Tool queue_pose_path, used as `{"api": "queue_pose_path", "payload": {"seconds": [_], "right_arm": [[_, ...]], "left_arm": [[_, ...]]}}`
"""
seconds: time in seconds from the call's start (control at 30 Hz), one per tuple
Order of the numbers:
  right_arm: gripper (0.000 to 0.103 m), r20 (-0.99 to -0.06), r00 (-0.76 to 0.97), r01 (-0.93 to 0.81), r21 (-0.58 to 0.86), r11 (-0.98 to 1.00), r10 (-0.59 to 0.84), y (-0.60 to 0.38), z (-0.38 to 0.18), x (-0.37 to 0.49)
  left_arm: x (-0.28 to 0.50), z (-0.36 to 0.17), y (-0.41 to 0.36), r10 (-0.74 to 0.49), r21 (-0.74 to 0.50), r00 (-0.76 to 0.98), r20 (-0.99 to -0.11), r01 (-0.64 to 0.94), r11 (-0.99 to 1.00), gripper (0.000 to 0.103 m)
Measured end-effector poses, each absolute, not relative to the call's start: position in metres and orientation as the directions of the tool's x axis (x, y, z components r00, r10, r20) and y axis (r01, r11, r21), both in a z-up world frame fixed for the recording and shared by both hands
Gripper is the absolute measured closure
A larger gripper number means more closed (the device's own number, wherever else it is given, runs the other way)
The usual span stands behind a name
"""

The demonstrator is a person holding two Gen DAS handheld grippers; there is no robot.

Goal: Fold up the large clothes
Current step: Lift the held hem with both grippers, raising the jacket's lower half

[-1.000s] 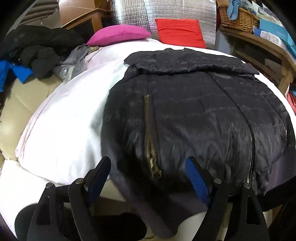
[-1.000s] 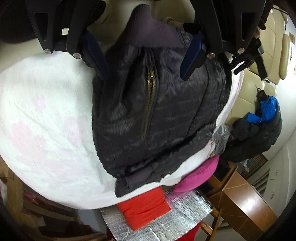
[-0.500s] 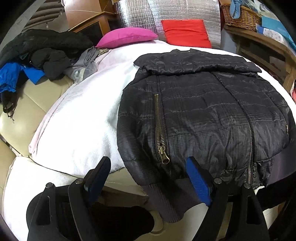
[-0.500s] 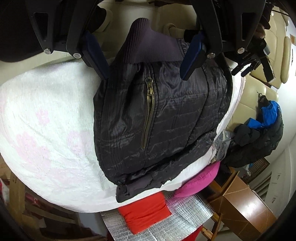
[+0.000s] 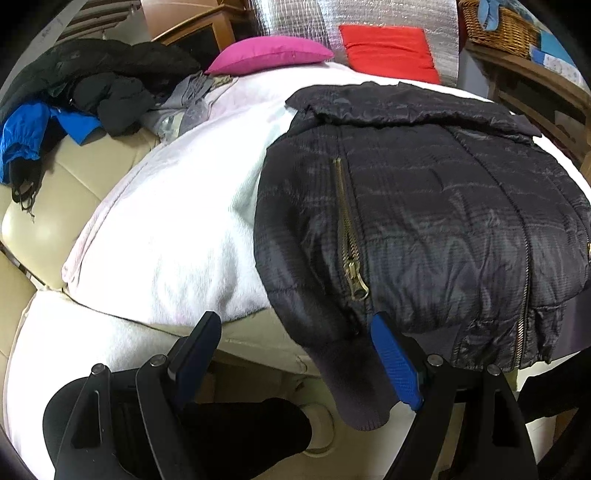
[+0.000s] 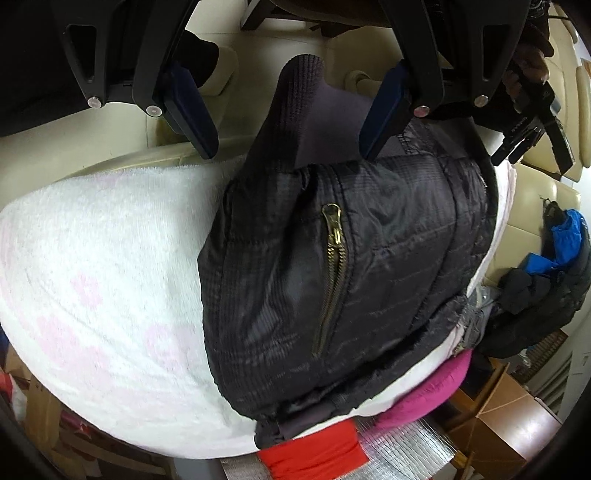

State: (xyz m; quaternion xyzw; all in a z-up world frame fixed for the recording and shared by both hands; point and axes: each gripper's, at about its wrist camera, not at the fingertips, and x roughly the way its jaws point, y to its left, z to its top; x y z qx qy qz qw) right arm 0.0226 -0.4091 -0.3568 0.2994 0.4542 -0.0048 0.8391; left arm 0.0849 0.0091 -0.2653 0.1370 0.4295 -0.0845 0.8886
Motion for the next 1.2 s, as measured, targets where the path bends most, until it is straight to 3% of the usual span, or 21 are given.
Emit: {"api": "queue_pose_path", "payload": {"seconds": [0.2, 0.47, 0.73, 0.93, 0.97, 1.03, 1.13, 1.17, 1.2], "right_arm": [[0.021, -0.785, 0.559, 0.294, 0.489, 0.821, 0.268, -0.404, -0.368, 0.03], [0.021, -0.808, 0.521, 0.317, 0.482, 0.817, 0.274, -0.404, -0.387, 0.033], [0.021, -0.81, 0.511, 0.338, 0.498, 0.799, 0.288, -0.412, -0.399, 0.038], [0.021, -0.798, 0.503, 0.344, 0.537, 0.77, 0.332, -0.418, -0.411, 0.048], [0.021, -0.79, 0.503, 0.34, 0.554, 0.76, 0.35, -0.419, -0.414, 0.05], [0.03, -0.777, 0.51, 0.317, 0.569, 0.759, 0.369, -0.419, -0.416, 0.052], [0.059, -0.78, 0.526, 0.29, 0.538, 0.791, 0.338, -0.418, -0.412, 0.051], [0.064, -0.789, 0.524, 0.285, 0.518, 0.807, 0.321, -0.417, -0.409, 0.049], [0.077, -0.788, 0.524, 0.274, 0.516, 0.812, 0.324, -0.416, -0.407, 0.048]], "left_arm": [[0.091, -0.282, 0.027, -0.03, 0.115, 0.533, -0.846, 0.238, 0.964, 0.019], [0.11, -0.315, 0.068, -0.197, -0.171, 0.322, -0.926, 0.107, 0.979, 0.015], [0.112, -0.343, 0.055, -0.346, -0.324, 0.197, -0.917, 0.135, 0.936, 0.014], [0.107, -0.334, 0.041, -0.384, -0.344, 0.255, -0.887, 0.186, 0.92, 0.016], [0.105, -0.331, 0.038, -0.388, -0.34, 0.271, -0.881, 0.207, 0.917, 0.02], [0.106, -0.329, 0.031, -0.399, -0.342, 0.269, -0.877, 0.237, 0.909, 0.059], [0.101, -0.324, 0.025, -0.385, -0.309, 0.289, -0.877, 0.274, 0.911, 0.082], [0.098, -0.319, 0.024, -0.395, -0.313, 0.294, -0.87, 0.29, 0.904, 0.086], [0.097, -0.315, 0.021, -0.399, -0.312, 0.299, -0.867, 0.298, 0.902, 0.089]]}}
